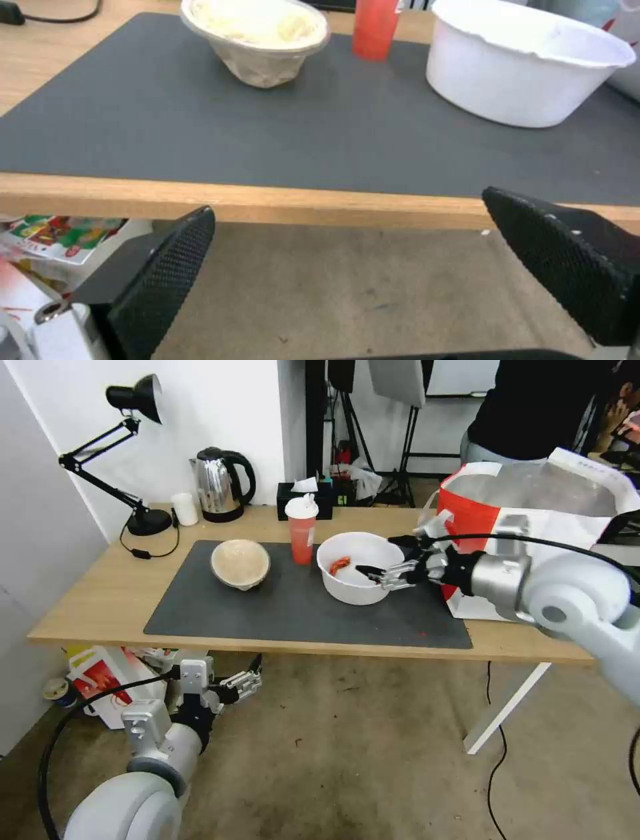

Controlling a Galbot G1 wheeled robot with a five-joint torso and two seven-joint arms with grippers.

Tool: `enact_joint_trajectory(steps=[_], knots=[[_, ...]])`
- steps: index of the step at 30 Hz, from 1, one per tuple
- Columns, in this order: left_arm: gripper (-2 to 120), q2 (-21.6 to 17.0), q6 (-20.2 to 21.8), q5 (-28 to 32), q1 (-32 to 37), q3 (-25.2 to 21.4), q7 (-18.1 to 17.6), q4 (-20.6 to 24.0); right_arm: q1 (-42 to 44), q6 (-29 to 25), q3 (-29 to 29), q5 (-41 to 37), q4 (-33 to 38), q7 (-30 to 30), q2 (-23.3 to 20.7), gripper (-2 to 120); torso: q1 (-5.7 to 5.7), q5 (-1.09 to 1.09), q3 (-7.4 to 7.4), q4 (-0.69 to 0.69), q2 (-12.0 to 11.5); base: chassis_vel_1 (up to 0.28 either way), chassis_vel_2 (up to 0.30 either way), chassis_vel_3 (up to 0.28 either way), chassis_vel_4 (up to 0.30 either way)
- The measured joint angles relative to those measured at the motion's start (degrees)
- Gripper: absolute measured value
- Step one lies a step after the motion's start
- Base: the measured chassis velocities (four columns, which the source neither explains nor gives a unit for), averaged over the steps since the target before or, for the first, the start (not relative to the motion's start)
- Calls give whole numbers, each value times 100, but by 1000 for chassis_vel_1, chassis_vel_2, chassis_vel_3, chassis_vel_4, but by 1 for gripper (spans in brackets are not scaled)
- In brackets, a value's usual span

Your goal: Pick up the trash from the table and place it into the takeout bag.

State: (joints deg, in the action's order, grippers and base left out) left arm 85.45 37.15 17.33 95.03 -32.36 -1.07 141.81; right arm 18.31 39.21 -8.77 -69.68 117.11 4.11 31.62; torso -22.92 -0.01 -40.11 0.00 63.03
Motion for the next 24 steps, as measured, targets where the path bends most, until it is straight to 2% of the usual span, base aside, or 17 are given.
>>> enact_joint_trajectory(steps=[2, 9, 11, 19, 24], knots=[[100, 9, 0, -1, 0, -26, -1, 1, -388, 232, -315, -340, -114, -408, 247, 100, 0, 0, 0, 1, 0, 0, 0, 0, 0], [100, 41, 0, -1, -3, -37, -2, -2, -844, 279, -742, -457, -493, -597, 743, 100, 0, 0, 0, 1, 0, 0, 0, 0, 0], [100, 56, 0, -2, -3, -26, -4, -21, -910, 271, -914, -498, -577, -811, 914, 100, 0, 0, 0, 0, 0, 0, 0, 0, 0], [100, 73, 0, -8, -25, -23, -4, -61, -1033, 251, -1364, -588, -719, -1335, 1211, 100, 1, 0, 0, 0, 0, 0, 0, 0, 0], [100, 75, 0, -9, -36, -19, -5, -77, -1257, 243, -1585, -591, -793, -1440, 1257, 100, 1, 0, 0, 0, 0, 0, 0, 0, 0]])
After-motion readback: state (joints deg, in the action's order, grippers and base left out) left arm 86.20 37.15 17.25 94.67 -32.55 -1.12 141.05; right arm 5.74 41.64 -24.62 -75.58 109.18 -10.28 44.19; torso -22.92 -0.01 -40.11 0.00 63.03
